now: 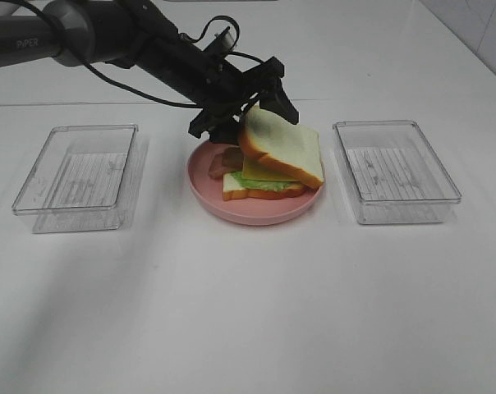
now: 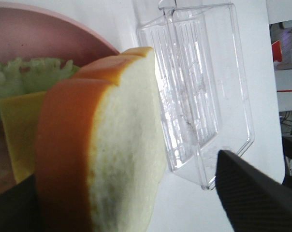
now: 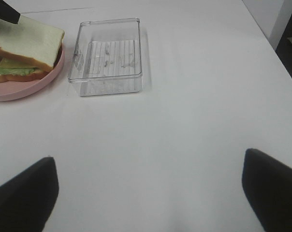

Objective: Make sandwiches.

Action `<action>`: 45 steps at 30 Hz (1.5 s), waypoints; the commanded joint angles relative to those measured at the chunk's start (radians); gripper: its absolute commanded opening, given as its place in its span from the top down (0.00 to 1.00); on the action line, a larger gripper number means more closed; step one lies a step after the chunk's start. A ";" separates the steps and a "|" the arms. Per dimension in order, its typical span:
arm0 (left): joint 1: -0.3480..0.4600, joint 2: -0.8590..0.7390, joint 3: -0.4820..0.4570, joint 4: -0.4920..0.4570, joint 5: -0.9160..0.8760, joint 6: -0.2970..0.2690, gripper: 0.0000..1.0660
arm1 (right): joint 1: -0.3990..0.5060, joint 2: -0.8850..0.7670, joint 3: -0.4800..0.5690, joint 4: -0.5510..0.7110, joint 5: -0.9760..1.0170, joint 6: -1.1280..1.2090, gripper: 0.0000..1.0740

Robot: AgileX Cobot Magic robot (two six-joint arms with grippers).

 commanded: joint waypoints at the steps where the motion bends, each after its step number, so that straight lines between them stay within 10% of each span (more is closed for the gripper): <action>1: -0.004 -0.002 -0.052 0.092 0.081 -0.055 0.21 | 0.000 -0.026 0.002 -0.009 -0.011 -0.005 0.11; 14: -0.004 -0.028 -0.344 0.555 0.422 -0.269 0.21 | 0.000 -0.026 0.002 -0.009 -0.011 -0.005 0.11; 32: 0.085 -0.129 -0.348 0.817 0.422 -0.247 0.12 | 0.000 -0.026 0.002 -0.009 -0.011 -0.005 0.11; 45: 0.331 -0.336 -0.077 0.819 0.422 -0.124 0.12 | 0.000 -0.026 0.002 -0.009 -0.011 -0.005 0.11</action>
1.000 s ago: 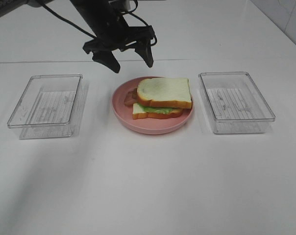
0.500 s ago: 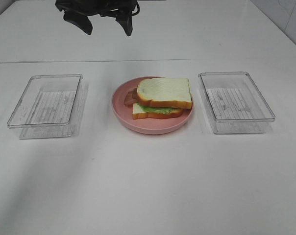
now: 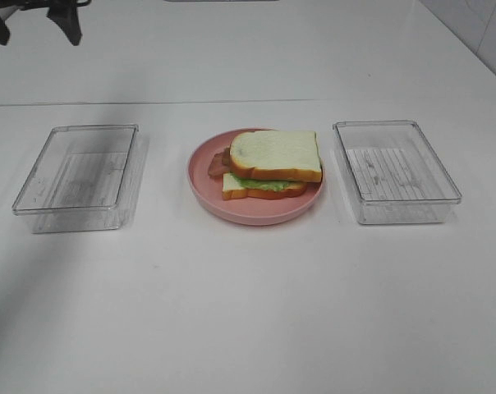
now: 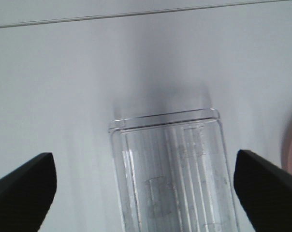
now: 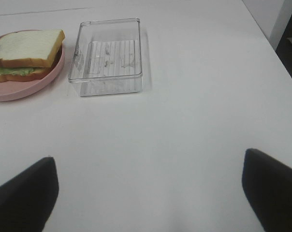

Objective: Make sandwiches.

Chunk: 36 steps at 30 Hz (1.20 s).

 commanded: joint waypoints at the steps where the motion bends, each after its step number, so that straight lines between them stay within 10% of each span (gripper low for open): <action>1: -0.003 -0.078 0.082 -0.011 0.106 0.027 0.12 | 0.000 -0.026 0.002 -0.009 -0.011 -0.005 0.11; 22: -0.036 -0.999 1.055 0.012 -0.014 0.017 0.12 | 0.000 -0.026 0.002 -0.009 -0.011 -0.005 0.11; 36: -0.036 -1.712 1.458 0.043 -0.021 0.027 0.12 | 0.000 -0.026 0.002 -0.009 -0.011 -0.005 0.11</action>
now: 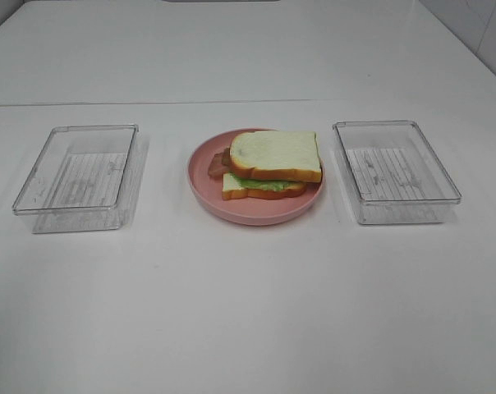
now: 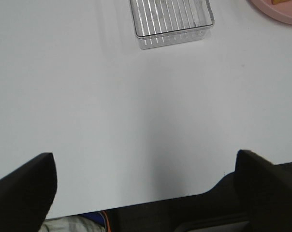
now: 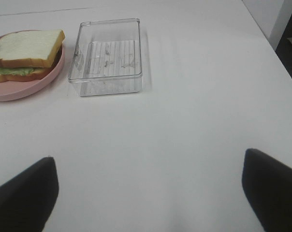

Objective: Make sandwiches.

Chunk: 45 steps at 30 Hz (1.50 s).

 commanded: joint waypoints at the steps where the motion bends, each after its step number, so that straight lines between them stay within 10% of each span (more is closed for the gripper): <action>1: -0.009 -0.101 0.059 0.012 -0.009 0.000 0.12 | 0.000 -0.026 0.002 -0.009 -0.011 -0.005 0.11; 17: -0.008 -0.614 0.277 -0.017 -0.031 0.000 0.12 | 0.000 -0.026 0.002 -0.009 -0.011 -0.005 0.11; 41: -0.004 -0.609 0.320 -0.036 -0.126 0.036 0.12 | 0.000 -0.026 0.002 -0.009 -0.010 -0.005 0.11; 45: 0.107 -0.610 0.320 -0.039 -0.126 0.036 0.12 | 0.000 -0.025 0.002 -0.009 -0.010 -0.005 0.11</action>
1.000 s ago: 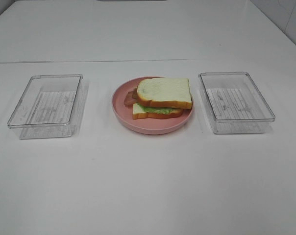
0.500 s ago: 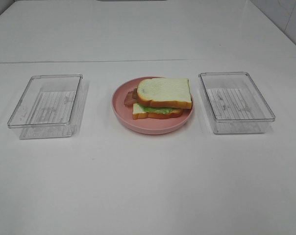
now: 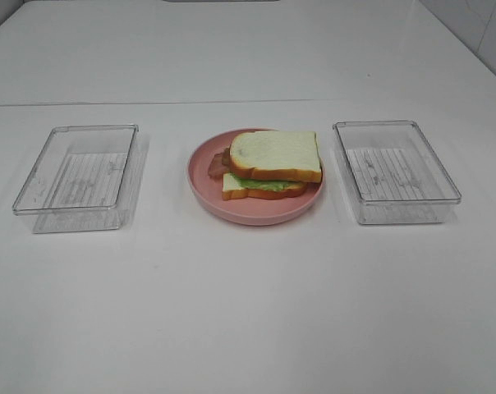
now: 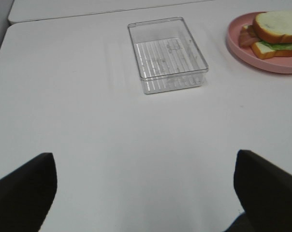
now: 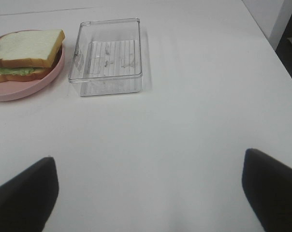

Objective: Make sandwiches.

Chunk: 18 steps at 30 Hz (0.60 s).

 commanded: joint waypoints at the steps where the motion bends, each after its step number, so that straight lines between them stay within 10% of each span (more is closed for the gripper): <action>1: 0.061 -0.017 0.000 -0.011 -0.007 -0.005 0.12 | 0.000 -0.025 0.002 -0.009 -0.010 -0.005 0.11; 18: 0.090 -0.019 0.000 -0.012 -0.007 -0.005 0.12 | 0.000 -0.025 0.002 -0.009 -0.010 -0.005 0.11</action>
